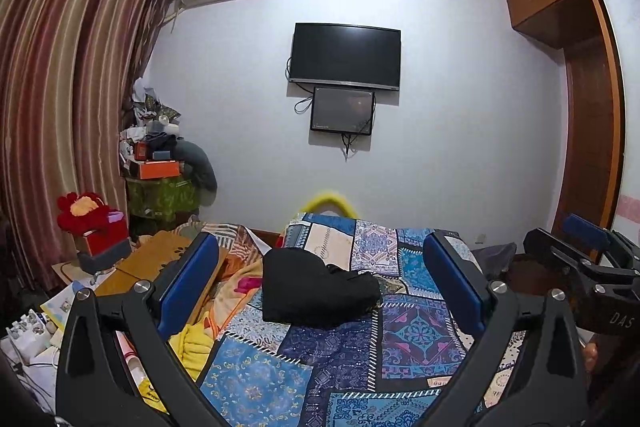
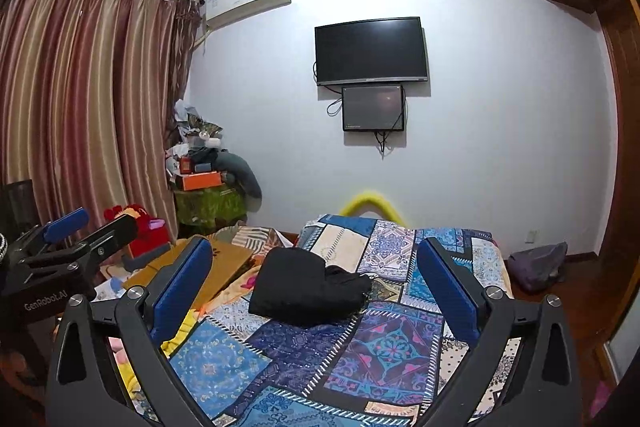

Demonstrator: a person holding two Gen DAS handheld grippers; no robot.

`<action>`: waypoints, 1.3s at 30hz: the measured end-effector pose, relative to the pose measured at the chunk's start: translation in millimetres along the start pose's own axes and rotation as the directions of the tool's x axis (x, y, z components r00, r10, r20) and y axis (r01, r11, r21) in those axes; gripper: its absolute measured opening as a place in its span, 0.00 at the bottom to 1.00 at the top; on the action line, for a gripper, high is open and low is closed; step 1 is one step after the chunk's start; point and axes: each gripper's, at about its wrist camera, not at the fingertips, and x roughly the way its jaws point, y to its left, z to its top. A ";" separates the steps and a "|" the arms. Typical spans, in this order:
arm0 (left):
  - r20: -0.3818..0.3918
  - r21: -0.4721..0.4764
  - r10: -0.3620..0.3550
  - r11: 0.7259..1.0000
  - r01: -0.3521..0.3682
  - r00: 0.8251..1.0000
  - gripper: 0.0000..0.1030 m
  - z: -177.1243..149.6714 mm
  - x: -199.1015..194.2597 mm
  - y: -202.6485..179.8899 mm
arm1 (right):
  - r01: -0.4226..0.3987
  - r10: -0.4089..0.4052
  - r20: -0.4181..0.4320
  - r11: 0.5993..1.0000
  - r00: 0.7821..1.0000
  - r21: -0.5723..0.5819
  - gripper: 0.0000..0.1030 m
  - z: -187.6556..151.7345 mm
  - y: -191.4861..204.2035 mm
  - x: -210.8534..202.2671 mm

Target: Fold large clothes

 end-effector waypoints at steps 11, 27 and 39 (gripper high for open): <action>-0.018 -0.016 -0.040 0.999 0.040 0.999 0.99 -0.8 4.0 4.7 | -0.006 0.006 -0.010 1.000 1.000 -0.007 0.99 -2.6 -0.9 1.2; -0.042 0.005 -0.059 0.998 0.060 0.997 0.99 -5.0 7.3 0.8 | 0.001 -0.001 -0.003 1.000 1.000 0.011 0.99 -2.9 -6.5 1.4; -0.052 0.018 -0.031 0.999 0.032 0.998 0.99 -10.9 12.6 -2.6 | -0.002 0.003 -0.022 0.999 1.000 0.048 0.99 -7.0 -14.5 7.5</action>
